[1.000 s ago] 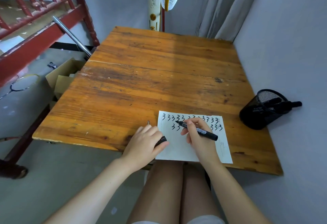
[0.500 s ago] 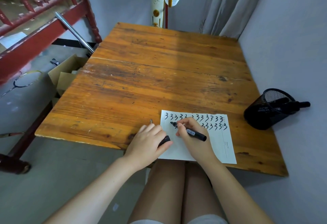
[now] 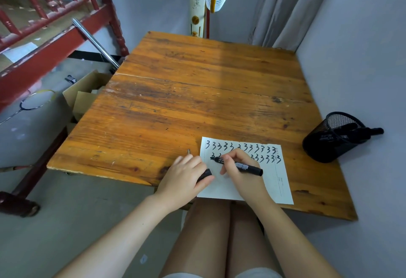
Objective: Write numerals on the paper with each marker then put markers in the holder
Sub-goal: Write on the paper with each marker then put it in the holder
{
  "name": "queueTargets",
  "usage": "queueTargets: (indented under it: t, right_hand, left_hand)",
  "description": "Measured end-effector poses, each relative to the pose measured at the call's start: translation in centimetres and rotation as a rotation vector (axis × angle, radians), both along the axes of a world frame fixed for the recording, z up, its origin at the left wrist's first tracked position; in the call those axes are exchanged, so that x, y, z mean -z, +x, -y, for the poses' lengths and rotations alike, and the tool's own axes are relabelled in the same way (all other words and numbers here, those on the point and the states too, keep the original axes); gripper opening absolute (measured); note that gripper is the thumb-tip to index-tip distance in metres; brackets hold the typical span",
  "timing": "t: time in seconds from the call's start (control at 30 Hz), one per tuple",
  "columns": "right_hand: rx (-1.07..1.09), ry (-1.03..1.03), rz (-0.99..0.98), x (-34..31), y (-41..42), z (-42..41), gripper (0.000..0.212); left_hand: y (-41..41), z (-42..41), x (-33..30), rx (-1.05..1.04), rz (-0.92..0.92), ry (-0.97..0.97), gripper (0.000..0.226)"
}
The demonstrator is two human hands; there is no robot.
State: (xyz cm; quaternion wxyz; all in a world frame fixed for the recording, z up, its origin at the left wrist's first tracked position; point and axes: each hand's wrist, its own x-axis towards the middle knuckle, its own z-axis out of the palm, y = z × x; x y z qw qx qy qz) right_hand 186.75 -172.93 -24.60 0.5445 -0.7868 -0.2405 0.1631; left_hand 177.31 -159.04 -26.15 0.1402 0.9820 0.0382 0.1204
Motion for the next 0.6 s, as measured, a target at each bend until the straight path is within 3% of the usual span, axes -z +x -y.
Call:
queueTargets:
  t: [0.17, 0.27, 0.43, 0.6]
  right_hand:
    - [0.093, 0.166, -0.233, -2.4, 0.2, 1.4, 0.03]
    - [0.062, 0.249, -0.312, -4.0, -0.3, 2.1, 0.031]
    - [-0.009, 0.301, -0.3, -5.0, -1.0, 2.5, 0.026]
    - [-0.083, 0.294, -0.232, -5.9, -1.4, 2.8, 0.027]
  left_hand:
    - [-0.5, -0.1, -1.2, -0.008, 0.087, -0.396, 0.033]
    - [-1.0, 0.5, -2.4, 0.001, 0.141, -0.502, 0.028]
    - [-0.7, 1.4, -4.5, 0.099, 0.166, -0.479, 0.021]
    - [-0.5, 1.4, -5.6, 0.192, 0.19, -0.264, 0.044]
